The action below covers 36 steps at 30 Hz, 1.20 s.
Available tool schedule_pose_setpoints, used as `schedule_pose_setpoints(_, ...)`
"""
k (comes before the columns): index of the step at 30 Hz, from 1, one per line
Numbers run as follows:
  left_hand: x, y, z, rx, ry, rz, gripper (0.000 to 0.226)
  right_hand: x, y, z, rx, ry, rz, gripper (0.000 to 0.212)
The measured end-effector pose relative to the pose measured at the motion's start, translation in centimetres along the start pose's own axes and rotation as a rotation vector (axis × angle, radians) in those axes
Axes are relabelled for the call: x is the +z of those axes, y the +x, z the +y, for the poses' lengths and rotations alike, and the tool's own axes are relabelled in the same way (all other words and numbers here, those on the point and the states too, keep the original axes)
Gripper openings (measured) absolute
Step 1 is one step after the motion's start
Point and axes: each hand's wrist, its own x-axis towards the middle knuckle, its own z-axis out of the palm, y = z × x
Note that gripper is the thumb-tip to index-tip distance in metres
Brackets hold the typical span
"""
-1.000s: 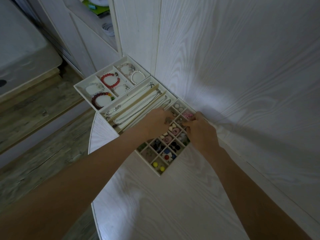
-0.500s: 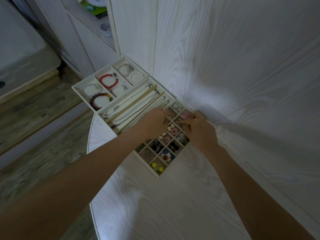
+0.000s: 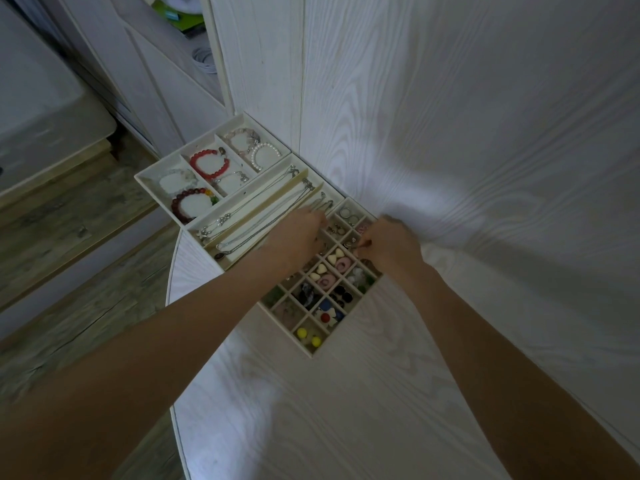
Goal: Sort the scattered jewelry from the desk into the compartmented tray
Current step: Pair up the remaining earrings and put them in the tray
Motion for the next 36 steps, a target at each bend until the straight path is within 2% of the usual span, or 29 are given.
schedule_pose_setpoints(8, 0.2, 0.0, 0.0, -0.006, 0.02, -0.014, 0.036, 0.1, 0.1, -0.6, 0.001, -0.034, 0.016, 0.009)
schedule_pose_setpoints(13, 0.1, 0.1, 0.1, -0.011, 0.037, -0.03, 0.037, 0.5, 0.3, -0.7, 0.008, -0.053, 0.052, 0.014)
schedule_pose_setpoints(19, -0.1, 0.0, 0.2, -0.001, 0.025, -0.025, 0.033, 0.0, -1.0, 0.3, -0.001, 0.148, 0.197, 0.011)
schedule_pose_setpoints(25, -0.4, -0.5, 0.3, 0.011, 0.017, -0.025, 0.033, 0.9, -2.2, 0.9, -0.075, 0.145, 0.046, 0.019)
schedule_pose_setpoints(30, -0.7, -0.8, 0.4, 0.004, 0.017, -0.046, 0.041, 1.4, -2.0, 0.9, -0.066, 0.161, 0.026, 0.021)
schedule_pose_setpoints(36, -0.7, -0.9, 0.6, 0.002, 0.027, -0.046, 0.039, 1.2, -1.8, 0.7, -0.028, 0.191, -0.007, 0.019)
